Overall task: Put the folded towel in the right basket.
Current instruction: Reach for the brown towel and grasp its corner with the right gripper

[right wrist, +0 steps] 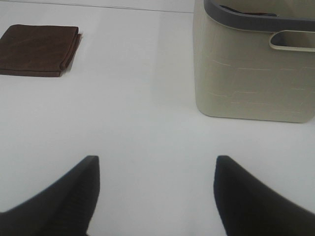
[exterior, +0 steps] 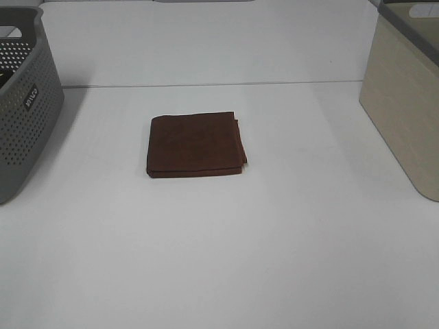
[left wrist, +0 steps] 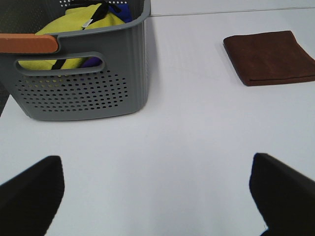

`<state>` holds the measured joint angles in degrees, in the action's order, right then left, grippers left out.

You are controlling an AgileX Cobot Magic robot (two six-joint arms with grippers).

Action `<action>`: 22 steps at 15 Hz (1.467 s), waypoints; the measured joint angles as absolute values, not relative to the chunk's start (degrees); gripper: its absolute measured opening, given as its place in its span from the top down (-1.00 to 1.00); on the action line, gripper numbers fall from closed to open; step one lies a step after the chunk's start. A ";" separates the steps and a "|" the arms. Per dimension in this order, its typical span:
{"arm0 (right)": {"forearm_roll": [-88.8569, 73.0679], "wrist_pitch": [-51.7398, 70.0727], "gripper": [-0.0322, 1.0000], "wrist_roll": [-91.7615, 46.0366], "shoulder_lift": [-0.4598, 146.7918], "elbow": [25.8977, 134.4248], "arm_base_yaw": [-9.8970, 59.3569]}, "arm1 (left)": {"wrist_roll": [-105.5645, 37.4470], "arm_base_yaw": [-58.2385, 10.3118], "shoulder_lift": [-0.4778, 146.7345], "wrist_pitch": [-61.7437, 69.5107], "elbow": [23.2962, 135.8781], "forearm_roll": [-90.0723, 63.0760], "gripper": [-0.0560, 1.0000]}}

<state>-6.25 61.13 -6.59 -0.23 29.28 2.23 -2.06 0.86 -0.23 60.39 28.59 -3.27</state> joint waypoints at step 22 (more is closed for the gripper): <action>-6.25 61.13 -0.30 -6.59 -0.23 29.28 2.23 | -2.06 0.86 -0.23 60.39 28.59 -3.27 -0.94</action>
<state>-6.25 61.13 -6.59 -0.23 29.28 2.23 -2.06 0.86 -0.23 60.39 28.59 -3.27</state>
